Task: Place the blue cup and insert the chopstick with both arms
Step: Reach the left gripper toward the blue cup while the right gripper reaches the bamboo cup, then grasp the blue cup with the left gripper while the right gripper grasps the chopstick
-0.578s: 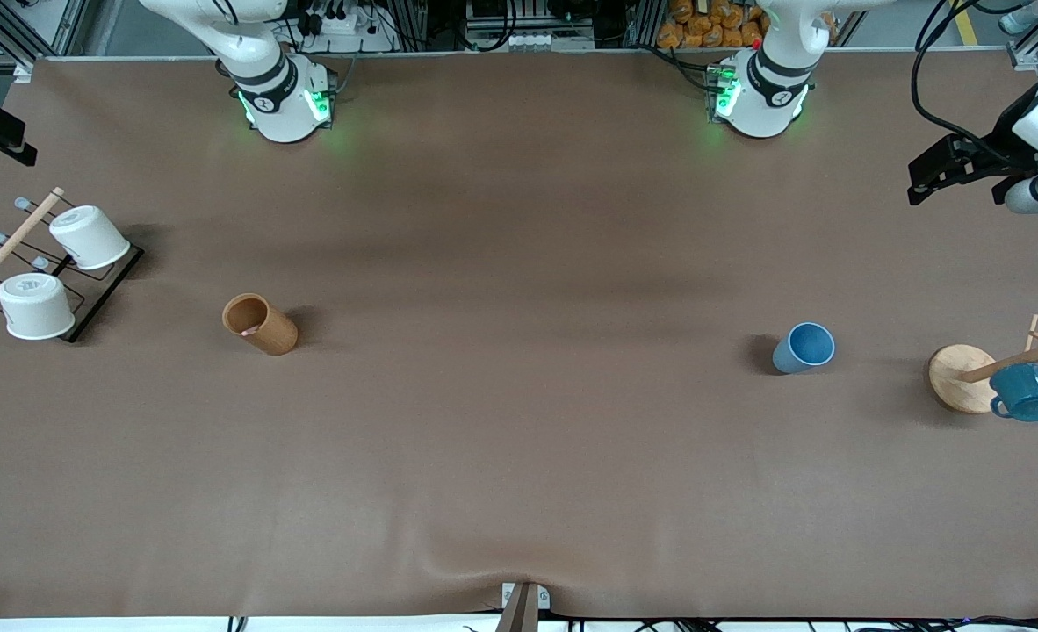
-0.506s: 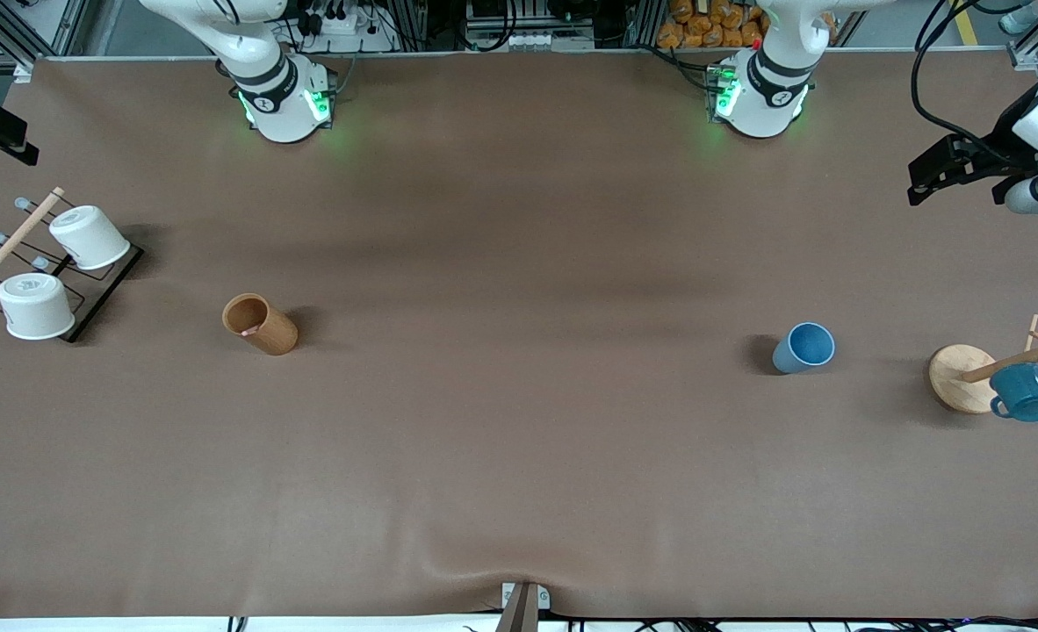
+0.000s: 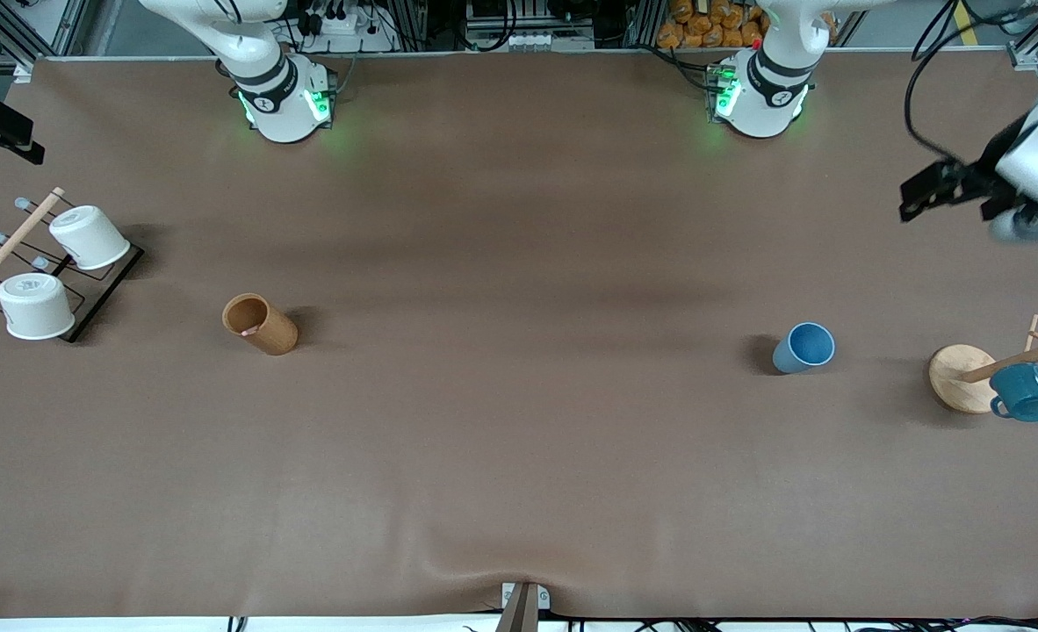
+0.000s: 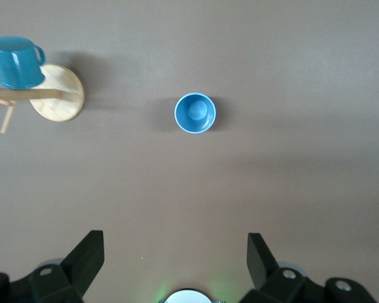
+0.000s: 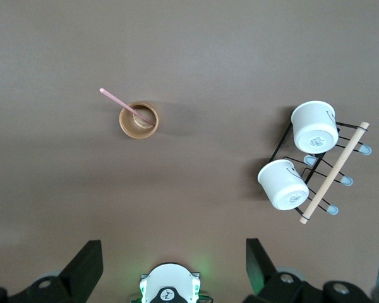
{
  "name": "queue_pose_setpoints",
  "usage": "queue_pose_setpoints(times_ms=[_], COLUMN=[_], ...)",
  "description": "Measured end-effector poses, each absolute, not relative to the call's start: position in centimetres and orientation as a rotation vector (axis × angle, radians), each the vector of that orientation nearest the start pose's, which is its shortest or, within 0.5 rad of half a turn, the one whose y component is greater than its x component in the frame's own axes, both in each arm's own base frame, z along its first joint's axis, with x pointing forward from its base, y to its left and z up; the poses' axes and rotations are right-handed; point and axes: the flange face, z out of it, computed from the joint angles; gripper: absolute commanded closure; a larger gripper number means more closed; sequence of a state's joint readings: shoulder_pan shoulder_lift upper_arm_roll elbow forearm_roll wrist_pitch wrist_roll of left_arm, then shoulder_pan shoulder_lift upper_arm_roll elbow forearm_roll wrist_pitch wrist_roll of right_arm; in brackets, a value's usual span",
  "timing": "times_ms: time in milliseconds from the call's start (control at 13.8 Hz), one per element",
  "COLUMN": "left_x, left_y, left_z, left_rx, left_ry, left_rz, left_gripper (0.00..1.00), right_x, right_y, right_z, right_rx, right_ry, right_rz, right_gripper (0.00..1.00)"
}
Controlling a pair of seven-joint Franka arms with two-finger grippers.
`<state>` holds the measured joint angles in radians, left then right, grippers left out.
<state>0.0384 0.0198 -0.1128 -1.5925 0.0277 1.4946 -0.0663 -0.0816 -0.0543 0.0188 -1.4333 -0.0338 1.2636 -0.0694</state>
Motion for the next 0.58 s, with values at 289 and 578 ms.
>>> queue_pose_setpoints(times_ms=[289,578], left_x=[58.9,58.6], left_y=[-2.7,-1.8], left_z=[48.8,41.0], left_rx=[-3.115,-3.127], left_ry=[-0.007,-0.028], left_rz=[0.206,0.125], left_gripper=[0.00,0.00], right_x=[51.3,57.2], right_y=[-3.3,-3.3], right_z=[67.0,58.1], right_rx=[-3.131,-3.088], right_ry=[-0.008,-0.014], right_rz=[0.223,0.295], right_gripper=[0.00,0.00])
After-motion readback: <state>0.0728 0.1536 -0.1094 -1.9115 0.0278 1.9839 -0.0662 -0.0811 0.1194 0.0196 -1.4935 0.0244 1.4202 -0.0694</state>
